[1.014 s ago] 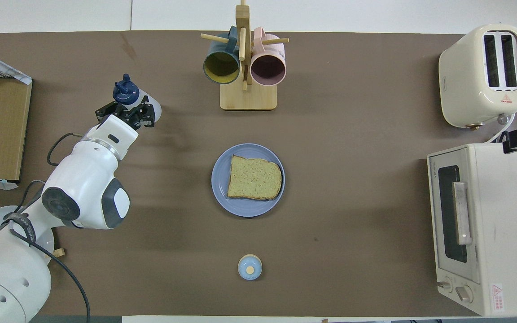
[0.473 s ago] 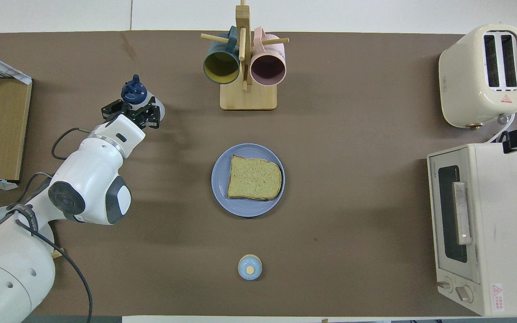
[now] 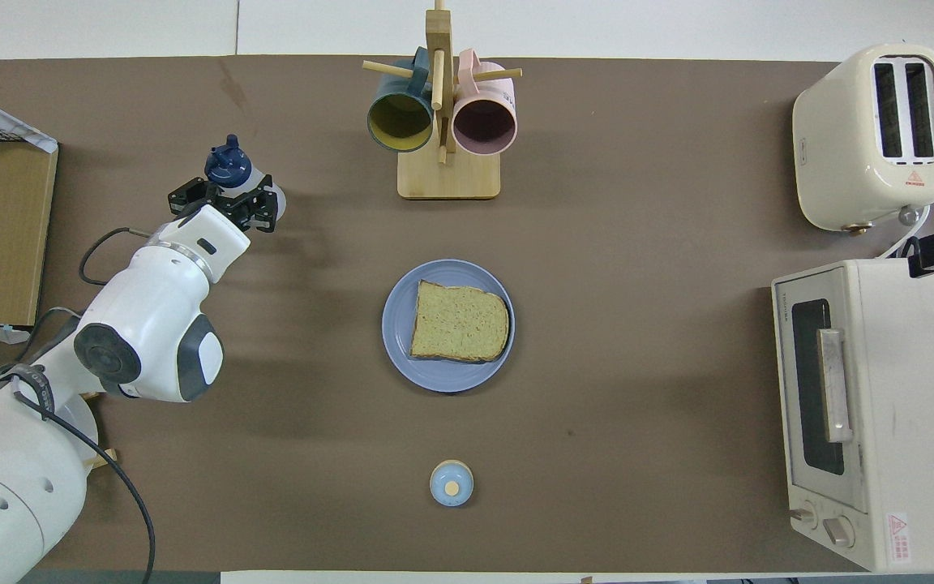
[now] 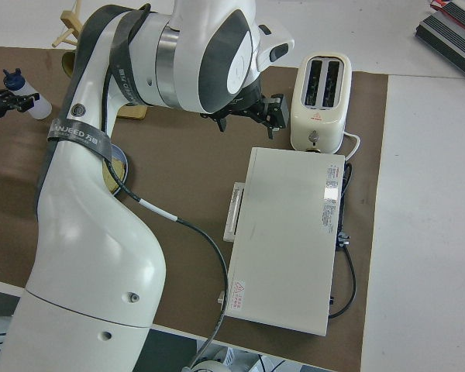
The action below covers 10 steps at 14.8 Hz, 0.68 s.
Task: Put bread on plate and add seasoning
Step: 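Lower the white bottle onto the table with the left gripper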
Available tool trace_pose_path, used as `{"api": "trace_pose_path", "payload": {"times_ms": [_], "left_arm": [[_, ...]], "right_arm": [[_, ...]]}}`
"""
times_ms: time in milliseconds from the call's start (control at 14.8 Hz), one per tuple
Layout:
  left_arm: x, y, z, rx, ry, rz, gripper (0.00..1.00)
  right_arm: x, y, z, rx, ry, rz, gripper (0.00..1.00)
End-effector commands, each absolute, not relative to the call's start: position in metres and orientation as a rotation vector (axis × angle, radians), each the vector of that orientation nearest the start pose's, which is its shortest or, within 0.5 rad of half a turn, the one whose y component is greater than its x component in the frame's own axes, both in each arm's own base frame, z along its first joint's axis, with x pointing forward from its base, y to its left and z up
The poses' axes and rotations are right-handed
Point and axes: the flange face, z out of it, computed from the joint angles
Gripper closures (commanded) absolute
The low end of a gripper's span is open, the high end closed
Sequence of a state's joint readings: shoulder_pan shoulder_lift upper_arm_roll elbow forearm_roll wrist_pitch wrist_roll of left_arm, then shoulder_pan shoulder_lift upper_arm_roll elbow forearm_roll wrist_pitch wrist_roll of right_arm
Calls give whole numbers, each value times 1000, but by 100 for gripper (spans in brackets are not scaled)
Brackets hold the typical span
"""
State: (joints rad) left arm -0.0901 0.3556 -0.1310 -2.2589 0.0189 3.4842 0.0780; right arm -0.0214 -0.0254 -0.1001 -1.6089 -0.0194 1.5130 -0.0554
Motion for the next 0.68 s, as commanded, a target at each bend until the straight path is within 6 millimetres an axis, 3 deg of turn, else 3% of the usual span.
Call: {"api": "trace_pose_path", "payload": {"times_ms": [0,203,406,608], "left_arm": [[580,-126,308,-2883,455,-1386,31],[580,-126,308,-2884,456,-1384,20],[579,-126,306,-2887,454,-1380,0],[578,-125,306,-2889,452,-1375,0]], "right_arm": [[532,-68,617,-3131,122,106,0],[531,-69,618,-3131,125,103,0],[532,-69,617,-3131,125,106,0],[531,-69,618,-3131,125,103,0]]}}
